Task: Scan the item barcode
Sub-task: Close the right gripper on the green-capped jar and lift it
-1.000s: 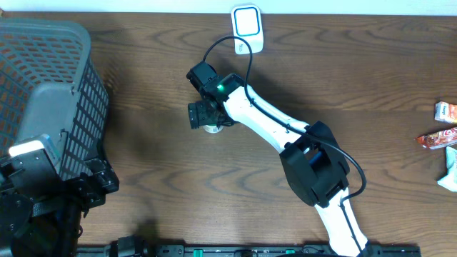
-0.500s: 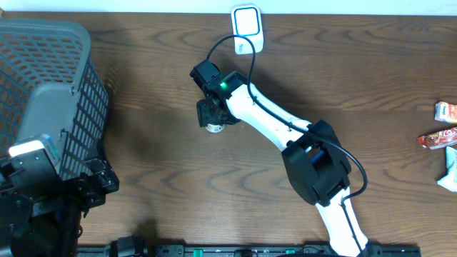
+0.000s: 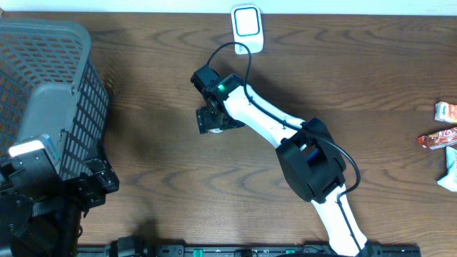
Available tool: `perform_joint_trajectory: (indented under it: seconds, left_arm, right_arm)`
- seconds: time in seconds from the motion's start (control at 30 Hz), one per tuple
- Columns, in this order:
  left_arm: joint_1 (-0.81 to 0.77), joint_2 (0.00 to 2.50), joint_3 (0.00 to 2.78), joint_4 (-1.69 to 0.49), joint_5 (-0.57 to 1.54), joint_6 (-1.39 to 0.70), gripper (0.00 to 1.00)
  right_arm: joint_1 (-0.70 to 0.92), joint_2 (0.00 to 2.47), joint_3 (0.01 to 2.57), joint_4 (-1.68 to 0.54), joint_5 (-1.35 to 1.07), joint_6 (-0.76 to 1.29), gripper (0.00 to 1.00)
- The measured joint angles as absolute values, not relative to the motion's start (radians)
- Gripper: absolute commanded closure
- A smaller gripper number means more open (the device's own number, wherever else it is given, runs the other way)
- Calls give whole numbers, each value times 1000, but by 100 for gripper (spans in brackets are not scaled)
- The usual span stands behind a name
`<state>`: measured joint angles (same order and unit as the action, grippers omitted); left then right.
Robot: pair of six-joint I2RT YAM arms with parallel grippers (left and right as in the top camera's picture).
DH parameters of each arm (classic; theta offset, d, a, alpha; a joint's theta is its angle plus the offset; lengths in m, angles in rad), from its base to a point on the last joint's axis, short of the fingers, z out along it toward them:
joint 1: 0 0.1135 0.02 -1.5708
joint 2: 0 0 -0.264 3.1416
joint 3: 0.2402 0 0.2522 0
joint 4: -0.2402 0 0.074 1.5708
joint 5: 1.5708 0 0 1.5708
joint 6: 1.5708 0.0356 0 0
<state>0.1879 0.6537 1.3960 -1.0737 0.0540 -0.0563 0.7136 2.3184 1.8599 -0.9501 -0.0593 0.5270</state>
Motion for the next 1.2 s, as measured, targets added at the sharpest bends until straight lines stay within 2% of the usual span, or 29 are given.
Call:
perform_joint_trajectory:
  seconds: [0.27,0.5,0.63,0.83,1.2]
  left_arm:
    - [188,654,1396,-1074,54,-56,2]
    - [188,654,1396,-1074,54,-56,2]
    - [188,654,1396,-1074,54,-56,2]
    - [188,654,1396,-1074,54,-56,2]
    - [188,654,1396,-1074,54,-56,2]
  right_arm:
    - [710,2319,1877,-979,-60,523,35]
    - [678,2319,1967,-1142,-104,506,36]
    - [633,2319,2011,-1223,-240,456,37]
    - [550,2319,2013,-1410,-410,357,33]
    - [488,2319,1979,-1546,-456,270,34]
